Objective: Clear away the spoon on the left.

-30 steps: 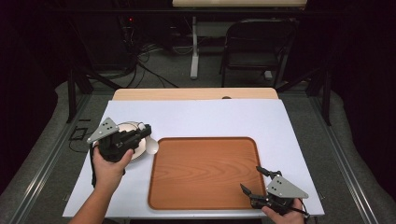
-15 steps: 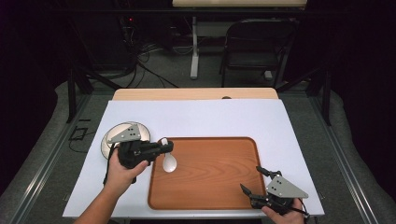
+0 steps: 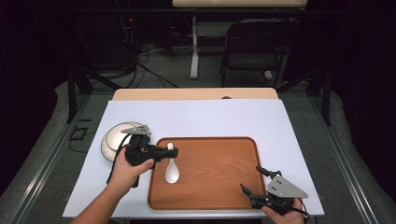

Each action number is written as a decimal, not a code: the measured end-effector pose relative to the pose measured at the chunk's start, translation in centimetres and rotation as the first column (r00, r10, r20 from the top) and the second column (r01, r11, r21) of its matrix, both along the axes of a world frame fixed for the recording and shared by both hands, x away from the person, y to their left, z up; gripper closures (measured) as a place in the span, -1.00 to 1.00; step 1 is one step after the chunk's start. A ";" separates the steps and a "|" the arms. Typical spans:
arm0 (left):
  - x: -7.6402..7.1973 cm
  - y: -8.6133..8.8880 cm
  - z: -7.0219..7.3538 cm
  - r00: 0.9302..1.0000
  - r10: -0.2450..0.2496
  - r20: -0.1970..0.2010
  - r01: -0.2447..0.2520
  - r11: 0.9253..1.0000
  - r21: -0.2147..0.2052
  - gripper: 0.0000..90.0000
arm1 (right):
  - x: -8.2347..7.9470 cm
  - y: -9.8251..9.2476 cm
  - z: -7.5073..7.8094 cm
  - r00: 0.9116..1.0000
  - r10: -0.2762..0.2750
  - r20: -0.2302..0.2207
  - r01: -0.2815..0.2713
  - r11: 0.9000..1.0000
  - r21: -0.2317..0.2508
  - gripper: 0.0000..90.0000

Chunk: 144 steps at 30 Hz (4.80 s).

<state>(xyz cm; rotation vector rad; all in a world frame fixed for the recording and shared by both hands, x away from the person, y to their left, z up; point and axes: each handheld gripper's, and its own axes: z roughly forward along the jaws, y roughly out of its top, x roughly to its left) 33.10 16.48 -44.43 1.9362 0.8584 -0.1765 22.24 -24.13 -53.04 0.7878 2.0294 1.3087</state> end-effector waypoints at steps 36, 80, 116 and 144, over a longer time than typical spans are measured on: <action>4.3 -0.3 -6.9 0.813 0.285 -0.507 -0.235 0.958 0.162 0.89 | 0.0 -0.1 0.0 1.000 -0.002 0.002 0.002 1.000 -0.002 -0.53; 4.5 -0.1 -8.5 0.788 0.402 -0.467 -0.322 0.915 0.245 0.52 | 0.0 -0.1 -0.1 1.000 0.000 -0.005 0.000 1.000 0.000 -0.53; 3.7 1.1 -5.4 0.872 0.447 -0.201 -0.369 0.868 0.331 0.02 | -0.4 -0.1 0.0 1.000 -0.010 -0.004 0.010 1.000 -0.004 -0.53; -0.5 4.3 -2.7 0.885 0.457 0.090 -0.457 0.815 0.356 0.08 | -0.4 -0.1 0.0 1.000 -0.009 -0.003 0.009 1.000 -0.006 -0.53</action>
